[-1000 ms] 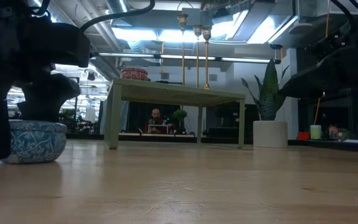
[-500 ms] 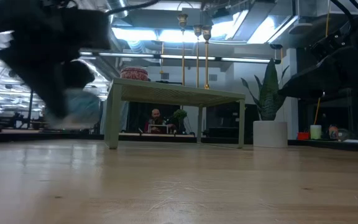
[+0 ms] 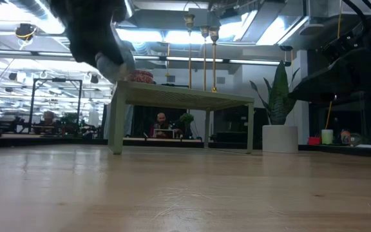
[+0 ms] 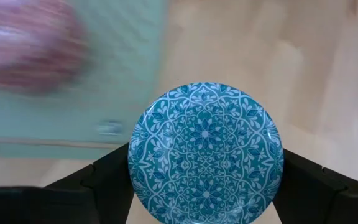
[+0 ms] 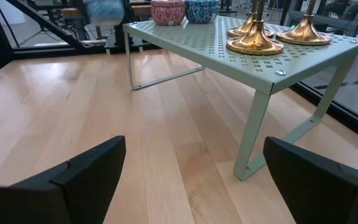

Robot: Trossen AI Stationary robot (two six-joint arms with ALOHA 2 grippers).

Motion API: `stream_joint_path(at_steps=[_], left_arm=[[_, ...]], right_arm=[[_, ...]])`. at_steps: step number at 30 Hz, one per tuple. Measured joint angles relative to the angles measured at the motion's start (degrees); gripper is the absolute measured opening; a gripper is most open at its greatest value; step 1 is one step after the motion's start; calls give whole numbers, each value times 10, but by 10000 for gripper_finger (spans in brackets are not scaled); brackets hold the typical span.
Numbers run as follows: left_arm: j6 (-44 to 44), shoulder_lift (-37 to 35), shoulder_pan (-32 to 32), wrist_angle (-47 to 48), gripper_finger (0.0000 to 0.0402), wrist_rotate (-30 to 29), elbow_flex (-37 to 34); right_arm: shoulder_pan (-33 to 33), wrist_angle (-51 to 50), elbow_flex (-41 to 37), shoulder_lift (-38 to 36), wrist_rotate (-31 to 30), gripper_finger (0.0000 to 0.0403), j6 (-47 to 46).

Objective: Pick & Place candle stick holders
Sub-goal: Put the light blue scented candle on the shelf

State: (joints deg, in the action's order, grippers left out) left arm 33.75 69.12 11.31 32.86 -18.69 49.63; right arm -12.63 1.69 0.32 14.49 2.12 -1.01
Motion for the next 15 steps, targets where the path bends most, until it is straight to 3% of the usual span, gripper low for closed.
stream_joint_path(at_steps=[11, 15], left_arm=[[-36, -113, -124, 42, 296, -43, 0], [-61, -120, -187, 45, 296, -23, 0]], right_arm=[[0, 0, 0, 0, 0, 385, 0], [0, 0, 0, 0, 0, 385, 0]])
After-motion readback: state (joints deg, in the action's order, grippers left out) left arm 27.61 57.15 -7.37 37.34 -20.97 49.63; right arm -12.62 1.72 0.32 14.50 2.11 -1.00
